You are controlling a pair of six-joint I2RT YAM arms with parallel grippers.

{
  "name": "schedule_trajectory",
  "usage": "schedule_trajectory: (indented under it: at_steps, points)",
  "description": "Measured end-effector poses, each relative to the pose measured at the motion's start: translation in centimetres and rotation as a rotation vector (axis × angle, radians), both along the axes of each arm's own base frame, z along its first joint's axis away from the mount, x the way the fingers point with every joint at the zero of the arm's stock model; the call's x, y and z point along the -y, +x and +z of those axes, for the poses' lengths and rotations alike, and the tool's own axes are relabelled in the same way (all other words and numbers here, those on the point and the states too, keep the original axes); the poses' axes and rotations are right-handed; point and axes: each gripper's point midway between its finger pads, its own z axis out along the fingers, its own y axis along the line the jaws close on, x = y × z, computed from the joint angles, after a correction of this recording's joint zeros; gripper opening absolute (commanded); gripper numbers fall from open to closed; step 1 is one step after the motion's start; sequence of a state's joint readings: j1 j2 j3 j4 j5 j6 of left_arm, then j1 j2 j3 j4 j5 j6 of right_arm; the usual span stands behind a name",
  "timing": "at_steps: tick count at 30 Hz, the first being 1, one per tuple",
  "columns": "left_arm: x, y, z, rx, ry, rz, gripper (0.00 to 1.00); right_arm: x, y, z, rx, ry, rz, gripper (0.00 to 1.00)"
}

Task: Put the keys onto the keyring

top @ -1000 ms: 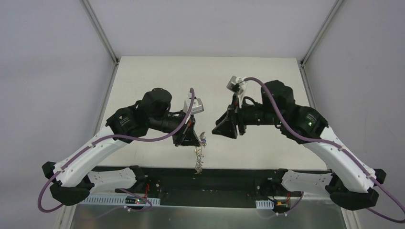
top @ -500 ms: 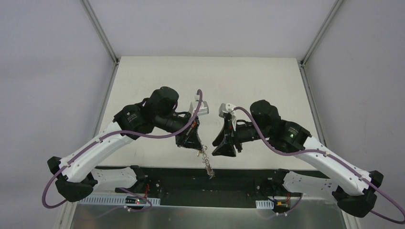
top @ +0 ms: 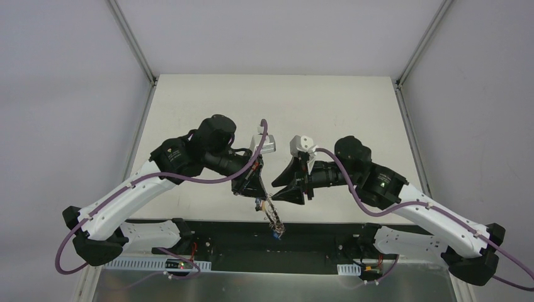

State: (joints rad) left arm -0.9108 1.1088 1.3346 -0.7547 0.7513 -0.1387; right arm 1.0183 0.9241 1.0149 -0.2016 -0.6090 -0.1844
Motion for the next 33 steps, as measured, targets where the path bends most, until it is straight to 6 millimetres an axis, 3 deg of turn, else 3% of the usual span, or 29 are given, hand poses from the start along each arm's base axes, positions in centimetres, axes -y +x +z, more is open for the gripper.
schedule_trajectory:
  at_steps: [16, 29, 33]
  points:
    - [0.04, -0.13, 0.29, 0.001, -0.009, -0.009, 0.00, -0.62, -0.30, -0.20, 0.010, 0.000, 0.023, 0.39]
    - [0.19, -0.34, 0.65, 0.000, -0.029, -0.025, 0.00, -0.94, -0.59, -0.65, 0.003, -0.014, 0.037, 0.26]
    - [0.16, -0.36, 0.66, 0.000, -0.028, -0.025, 0.00, -1.00, -0.68, -0.78, 0.000, -0.018, 0.041, 0.11]
